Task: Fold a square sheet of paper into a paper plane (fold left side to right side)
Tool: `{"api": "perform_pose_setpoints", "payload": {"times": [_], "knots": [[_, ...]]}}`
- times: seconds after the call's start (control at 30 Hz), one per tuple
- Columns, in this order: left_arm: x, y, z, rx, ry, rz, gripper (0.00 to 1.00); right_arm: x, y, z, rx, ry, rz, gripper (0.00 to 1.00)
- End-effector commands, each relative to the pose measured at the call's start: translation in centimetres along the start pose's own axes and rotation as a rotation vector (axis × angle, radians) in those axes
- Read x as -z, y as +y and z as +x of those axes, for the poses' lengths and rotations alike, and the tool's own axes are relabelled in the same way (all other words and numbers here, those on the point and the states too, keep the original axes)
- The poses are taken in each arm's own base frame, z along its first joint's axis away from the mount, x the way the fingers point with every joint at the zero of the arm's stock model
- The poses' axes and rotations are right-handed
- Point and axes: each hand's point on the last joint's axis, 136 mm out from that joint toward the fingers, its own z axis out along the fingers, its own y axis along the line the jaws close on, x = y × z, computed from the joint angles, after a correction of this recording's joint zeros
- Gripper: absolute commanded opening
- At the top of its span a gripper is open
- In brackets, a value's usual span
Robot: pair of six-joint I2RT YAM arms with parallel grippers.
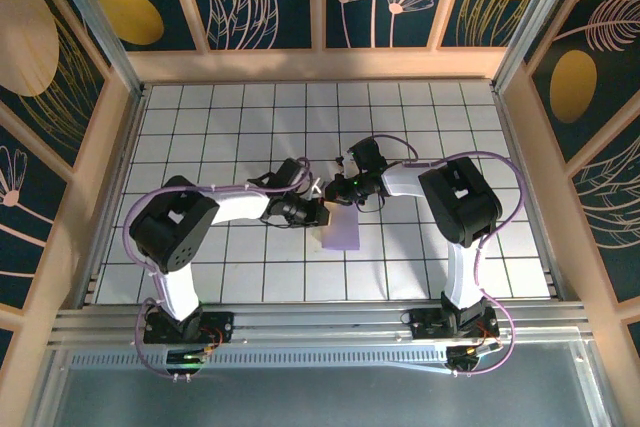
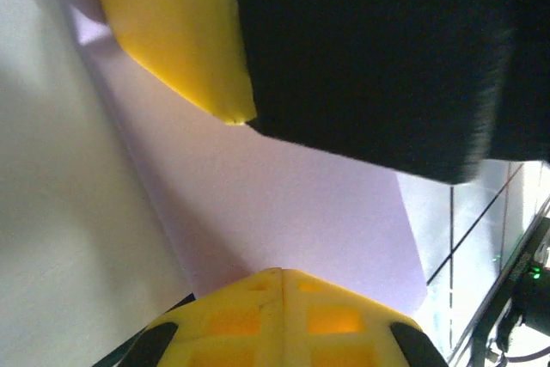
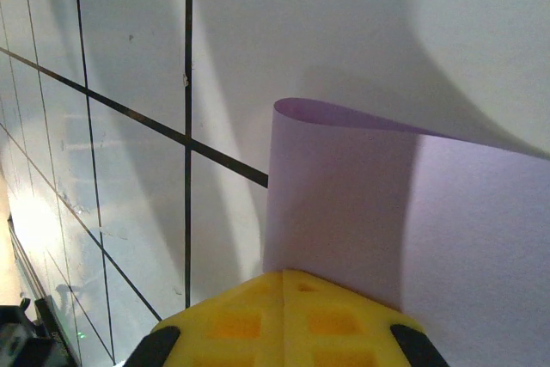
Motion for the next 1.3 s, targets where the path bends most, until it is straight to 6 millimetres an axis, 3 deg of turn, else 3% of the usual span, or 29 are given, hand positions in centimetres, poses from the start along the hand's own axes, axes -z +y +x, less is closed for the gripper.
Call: {"api": "perform_pose_setpoints", "payload": {"times": [0.0,0.5,0.73,0.97,1.27], "knots": [[-0.9,0.5,0.2,0.024,0.014,-0.002,0.00,-0.4,-4.3,0.8,-0.056,0.006,0.147,0.00],[-2.0,2.0,1.3,0.074,0.021,-0.076,0.00,0.6,-2.1,-0.7,-0.025,-0.037,0.079,0.00],[-2.4,2.3,1.8,0.073,0.036,-0.089,0.00,3.0,0.1,-3.0,0.004,-0.113,0.046,0.00],[-2.7,2.5,1.9,0.072,0.041,-0.090,0.00,5.4,0.8,-4.1,0.020,-0.168,0.049,0.00],[-2.7,2.7,2.1,0.076,0.045,-0.096,0.00,3.3,1.8,-2.7,0.008,-0.108,-0.039,0.00]]}}
